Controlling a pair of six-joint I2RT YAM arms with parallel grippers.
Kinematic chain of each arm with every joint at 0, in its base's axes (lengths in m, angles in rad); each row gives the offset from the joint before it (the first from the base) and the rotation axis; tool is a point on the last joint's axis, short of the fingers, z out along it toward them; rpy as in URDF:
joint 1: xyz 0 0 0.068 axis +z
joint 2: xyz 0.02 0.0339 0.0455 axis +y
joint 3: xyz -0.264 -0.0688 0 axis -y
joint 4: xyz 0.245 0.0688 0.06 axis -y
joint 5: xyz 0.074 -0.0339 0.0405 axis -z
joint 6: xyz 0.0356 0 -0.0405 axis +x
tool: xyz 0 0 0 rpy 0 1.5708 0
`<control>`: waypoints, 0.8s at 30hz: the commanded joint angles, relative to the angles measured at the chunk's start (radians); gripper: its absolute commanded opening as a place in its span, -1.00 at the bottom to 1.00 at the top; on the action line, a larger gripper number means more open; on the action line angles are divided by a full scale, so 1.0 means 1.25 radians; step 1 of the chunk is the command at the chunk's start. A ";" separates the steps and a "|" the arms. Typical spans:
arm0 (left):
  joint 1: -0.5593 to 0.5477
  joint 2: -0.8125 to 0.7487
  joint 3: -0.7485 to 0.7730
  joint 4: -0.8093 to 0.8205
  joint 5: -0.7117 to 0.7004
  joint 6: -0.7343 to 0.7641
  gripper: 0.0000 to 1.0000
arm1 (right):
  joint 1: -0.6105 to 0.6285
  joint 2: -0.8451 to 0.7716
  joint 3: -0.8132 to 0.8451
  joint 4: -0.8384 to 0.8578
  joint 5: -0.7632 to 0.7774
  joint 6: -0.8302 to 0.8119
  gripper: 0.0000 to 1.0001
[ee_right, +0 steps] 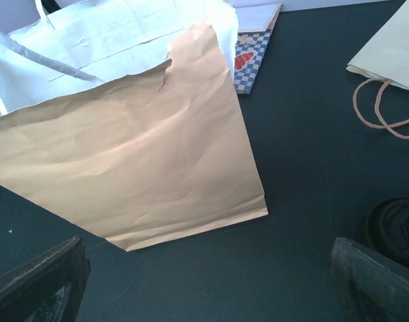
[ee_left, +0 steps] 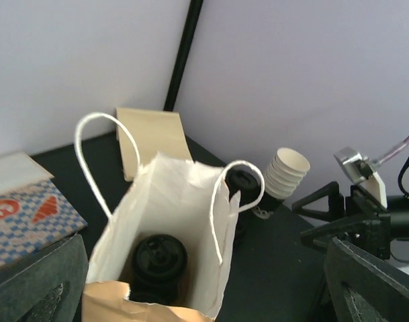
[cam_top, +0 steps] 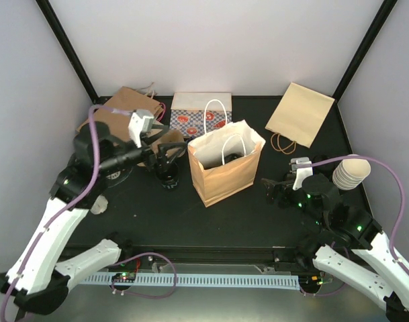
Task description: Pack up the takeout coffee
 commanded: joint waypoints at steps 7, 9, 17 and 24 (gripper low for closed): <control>-0.002 -0.226 -0.194 0.023 -0.114 -0.013 0.97 | -0.003 -0.093 -0.080 0.141 -0.006 -0.083 1.00; -0.002 -0.273 -0.270 0.046 -0.134 -0.038 0.97 | -0.003 -0.124 -0.111 0.185 0.001 -0.088 1.00; -0.001 -0.415 -0.505 0.107 -0.219 -0.066 0.98 | -0.003 -0.311 -0.289 0.402 0.012 -0.238 1.00; -0.002 -0.455 -0.591 0.131 -0.290 0.003 0.97 | -0.003 -0.416 -0.383 0.472 0.127 -0.247 1.00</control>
